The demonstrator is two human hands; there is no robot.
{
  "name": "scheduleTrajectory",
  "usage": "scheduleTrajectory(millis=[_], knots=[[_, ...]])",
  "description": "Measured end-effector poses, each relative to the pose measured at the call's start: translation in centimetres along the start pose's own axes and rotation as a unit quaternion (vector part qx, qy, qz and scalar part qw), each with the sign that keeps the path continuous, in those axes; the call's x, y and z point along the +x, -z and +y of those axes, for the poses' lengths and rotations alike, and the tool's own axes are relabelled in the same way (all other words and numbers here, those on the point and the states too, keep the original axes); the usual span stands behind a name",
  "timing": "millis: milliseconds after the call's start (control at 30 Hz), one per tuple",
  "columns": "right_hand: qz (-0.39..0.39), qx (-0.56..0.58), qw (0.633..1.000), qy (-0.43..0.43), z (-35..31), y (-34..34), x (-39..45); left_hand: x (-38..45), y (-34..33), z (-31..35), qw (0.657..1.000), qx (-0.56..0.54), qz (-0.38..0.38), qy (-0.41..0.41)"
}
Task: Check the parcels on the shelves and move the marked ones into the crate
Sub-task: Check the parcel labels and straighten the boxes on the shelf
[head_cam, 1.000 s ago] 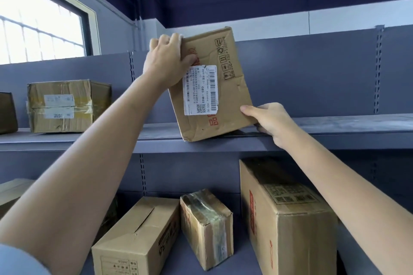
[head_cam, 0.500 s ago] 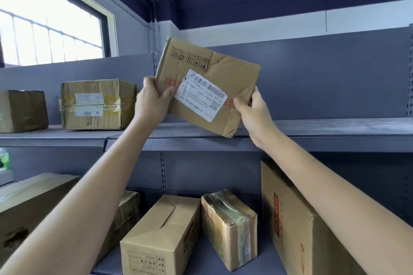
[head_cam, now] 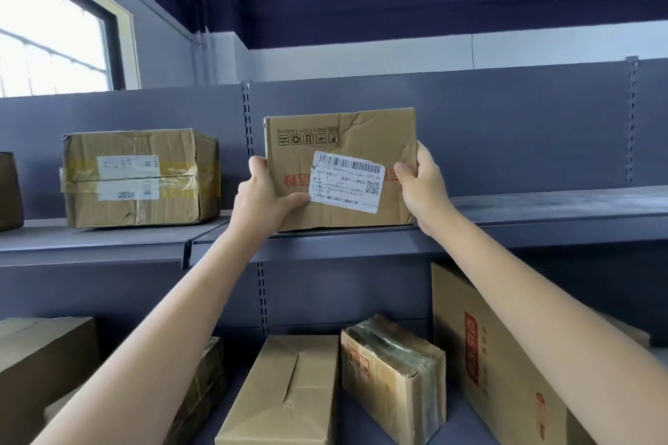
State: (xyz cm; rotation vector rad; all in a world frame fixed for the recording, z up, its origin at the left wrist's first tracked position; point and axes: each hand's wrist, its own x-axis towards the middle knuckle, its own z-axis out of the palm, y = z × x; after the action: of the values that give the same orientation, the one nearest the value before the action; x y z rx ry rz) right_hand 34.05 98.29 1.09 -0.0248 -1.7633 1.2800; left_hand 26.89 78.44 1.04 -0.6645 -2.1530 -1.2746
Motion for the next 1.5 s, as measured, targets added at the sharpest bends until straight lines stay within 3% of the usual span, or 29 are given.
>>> scheduleTrajectory(millis=[233,633,767,1000,1233,1500], knots=[[-0.012,-0.087,0.995,-0.049,-0.7,-1.6,1.2,2.7,-0.3,-0.2,0.998,0.014,-0.055,0.029],[-0.025,-0.105,0.992,-0.063,0.2,-2.4,2.1,3.9,-1.4,-1.1,0.997,0.002,-0.036,0.074],[-0.049,-0.167,0.985,-0.002,0.3,-0.5,-0.1,2.3,0.0,-1.1,0.997,0.030,0.010,0.071],[-0.052,-0.223,0.964,0.133,-0.8,0.8,-3.8,-2.3,2.5,-0.4,0.990,0.115,0.079,-0.026],[-0.088,-0.199,0.936,0.276,-1.2,-1.4,-8.4,-7.0,4.0,-1.0,0.974,0.183,0.077,-0.104],[-0.214,-0.185,0.926,0.251,-1.5,-6.7,-15.1,-12.5,10.6,-5.1,0.971,0.230,0.053,-0.047]])
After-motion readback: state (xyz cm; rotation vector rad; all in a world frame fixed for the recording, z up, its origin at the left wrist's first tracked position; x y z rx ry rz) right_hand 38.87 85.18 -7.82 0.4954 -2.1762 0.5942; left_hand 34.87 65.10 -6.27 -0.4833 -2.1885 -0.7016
